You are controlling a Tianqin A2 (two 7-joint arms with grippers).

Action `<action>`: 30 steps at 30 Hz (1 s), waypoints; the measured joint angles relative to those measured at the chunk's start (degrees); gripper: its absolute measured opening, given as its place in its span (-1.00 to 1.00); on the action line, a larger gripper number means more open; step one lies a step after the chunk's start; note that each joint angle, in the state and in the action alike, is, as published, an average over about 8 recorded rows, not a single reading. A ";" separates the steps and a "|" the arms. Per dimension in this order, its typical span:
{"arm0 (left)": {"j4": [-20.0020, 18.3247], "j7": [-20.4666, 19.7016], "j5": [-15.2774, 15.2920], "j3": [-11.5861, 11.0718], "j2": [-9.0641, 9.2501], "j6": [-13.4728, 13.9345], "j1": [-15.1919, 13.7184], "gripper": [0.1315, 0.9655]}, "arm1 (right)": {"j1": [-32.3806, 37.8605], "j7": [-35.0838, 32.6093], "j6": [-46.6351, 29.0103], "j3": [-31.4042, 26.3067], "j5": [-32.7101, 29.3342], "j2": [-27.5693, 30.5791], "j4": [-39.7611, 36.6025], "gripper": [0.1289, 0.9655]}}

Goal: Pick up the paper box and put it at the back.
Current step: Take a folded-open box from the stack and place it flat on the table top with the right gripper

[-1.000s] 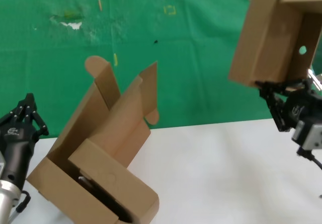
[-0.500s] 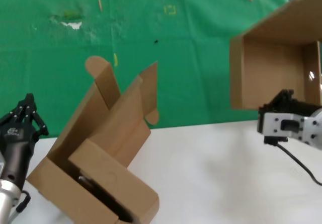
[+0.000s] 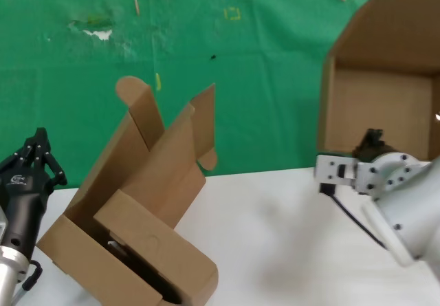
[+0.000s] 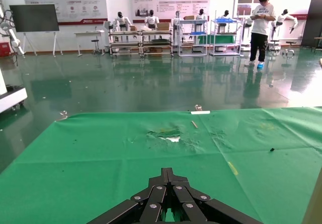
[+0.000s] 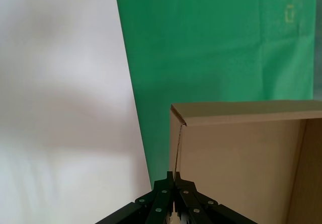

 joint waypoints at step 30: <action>0.00 0.00 0.00 0.00 0.00 0.00 0.00 -0.98 | 2.61 -6.30 14.50 4.60 -14.56 -17.23 -20.66 -0.94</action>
